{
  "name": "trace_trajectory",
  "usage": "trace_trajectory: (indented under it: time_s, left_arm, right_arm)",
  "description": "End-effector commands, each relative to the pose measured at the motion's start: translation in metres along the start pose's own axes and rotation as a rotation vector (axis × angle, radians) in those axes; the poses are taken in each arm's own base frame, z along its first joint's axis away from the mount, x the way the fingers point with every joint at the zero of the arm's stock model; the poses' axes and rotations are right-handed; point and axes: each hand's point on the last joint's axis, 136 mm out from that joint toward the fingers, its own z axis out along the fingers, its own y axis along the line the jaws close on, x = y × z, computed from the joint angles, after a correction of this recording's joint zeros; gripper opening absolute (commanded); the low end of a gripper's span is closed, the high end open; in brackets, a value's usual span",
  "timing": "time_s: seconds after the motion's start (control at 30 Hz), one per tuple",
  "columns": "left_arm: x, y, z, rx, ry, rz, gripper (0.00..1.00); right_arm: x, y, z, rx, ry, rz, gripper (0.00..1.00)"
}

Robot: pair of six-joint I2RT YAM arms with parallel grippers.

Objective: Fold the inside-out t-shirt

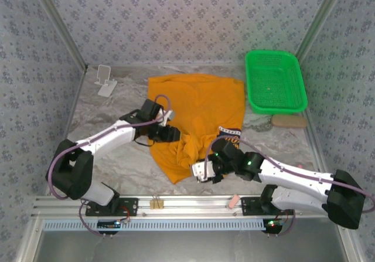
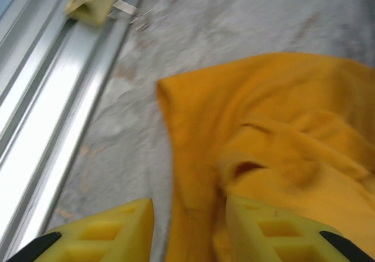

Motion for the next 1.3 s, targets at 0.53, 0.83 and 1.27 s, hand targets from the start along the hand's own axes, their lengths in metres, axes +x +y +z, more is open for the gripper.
trace_trajectory:
  time_s: [0.53, 0.83, 1.27]
  left_arm:
    - [0.012, -0.057, 0.009, 0.124, -0.079, 0.085, 0.01]
    - [-0.029, -0.080, -0.046, 0.205, -0.262, 0.136, 0.00]
    - [-0.044, -0.061, -0.043, 0.108, -0.253, 0.112, 0.47]
  right_arm:
    - [0.042, -0.060, 0.039, 0.198, 0.065, 0.459, 0.30]
    - [0.087, -0.065, 0.038, 0.281, 0.156, 0.577, 0.15]
    - [0.029, -0.098, -0.007, 0.383, -0.054, 0.374, 0.39]
